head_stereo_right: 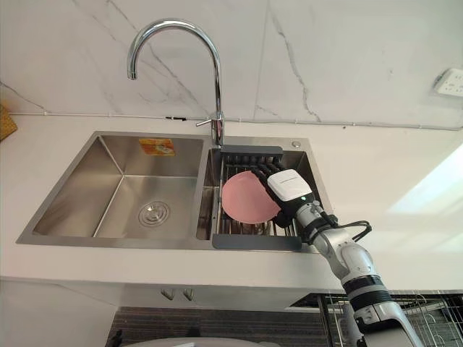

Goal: Walk over to the sink, pick up the cup, carry it to the dishwasher, place the cup inside the dishwasher, then close the dishwasher door

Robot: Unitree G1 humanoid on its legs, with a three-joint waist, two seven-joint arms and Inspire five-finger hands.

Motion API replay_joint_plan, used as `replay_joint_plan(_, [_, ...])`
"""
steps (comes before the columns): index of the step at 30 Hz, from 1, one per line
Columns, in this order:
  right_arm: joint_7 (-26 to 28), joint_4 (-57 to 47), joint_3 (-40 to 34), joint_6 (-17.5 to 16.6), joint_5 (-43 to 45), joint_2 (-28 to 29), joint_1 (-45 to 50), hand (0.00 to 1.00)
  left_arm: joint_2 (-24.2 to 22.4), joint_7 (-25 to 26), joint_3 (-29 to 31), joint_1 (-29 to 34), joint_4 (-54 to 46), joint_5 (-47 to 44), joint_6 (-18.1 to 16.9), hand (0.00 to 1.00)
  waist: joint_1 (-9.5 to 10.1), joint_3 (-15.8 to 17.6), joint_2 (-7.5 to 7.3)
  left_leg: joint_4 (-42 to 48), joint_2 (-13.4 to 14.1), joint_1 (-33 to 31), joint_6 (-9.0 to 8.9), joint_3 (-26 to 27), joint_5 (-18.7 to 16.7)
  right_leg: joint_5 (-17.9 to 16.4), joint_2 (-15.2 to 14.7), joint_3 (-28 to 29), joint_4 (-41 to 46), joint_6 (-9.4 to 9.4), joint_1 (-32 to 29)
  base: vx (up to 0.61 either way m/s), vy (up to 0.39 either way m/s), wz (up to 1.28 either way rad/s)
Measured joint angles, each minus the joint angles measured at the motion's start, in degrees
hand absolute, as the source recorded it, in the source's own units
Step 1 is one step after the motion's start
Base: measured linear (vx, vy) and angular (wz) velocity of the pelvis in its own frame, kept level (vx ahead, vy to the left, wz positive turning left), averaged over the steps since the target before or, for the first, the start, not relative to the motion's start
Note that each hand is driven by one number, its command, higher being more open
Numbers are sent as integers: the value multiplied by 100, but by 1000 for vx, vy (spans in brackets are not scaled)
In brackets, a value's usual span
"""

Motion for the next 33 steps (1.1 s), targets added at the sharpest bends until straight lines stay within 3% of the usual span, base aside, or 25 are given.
replay_joint_plan(13, [-1221,597,227,429,-346,344,-1,100,29,134,-165,-21,-2,-157,16,100,-7,25,38,-1,83,-76,-71,-117,36,-73,61,-215,-29,-54,32,-46,-14,5])
replay_joint_plan(19, [-1526,650,342,646,-330,408,-9,100,62,207,-231,-76,-26,-258,72,100,-10,24,37,-1,128,-98,-99,-131,56,-73,103,-267,-29,-64,27,0,0,0])
replay_joint_plan(22, [-1927,855,321,1032,-247,643,-208,100,61,287,-338,-108,-61,-323,112,100,2,34,55,0,139,-110,-112,-158,65,-74,114,-300,-28,-73,26,-5,-20,6])
replay_joint_plan(24, [-2028,971,291,1293,90,727,-326,100,54,303,-361,-120,-169,-324,123,100,87,39,61,1,137,-146,-118,-216,71,-72,115,-374,-31,-75,23,40,-24,14])
replay_joint_plan(29, [-2341,1141,72,1466,1048,927,-452,100,9,395,-448,-123,-304,-326,139,100,173,60,92,3,120,-159,-106,-308,128,-10,109,-475,-26,-71,70,58,-21,11])
replay_joint_plan(33, [-2668,1141,-173,1512,1706,1131,-627,100,-59,441,-518,-142,-542,-375,128,100,222,161,241,4,119,-160,-105,-368,127,-9,112,-549,-28,-70,101,22,-22,7])
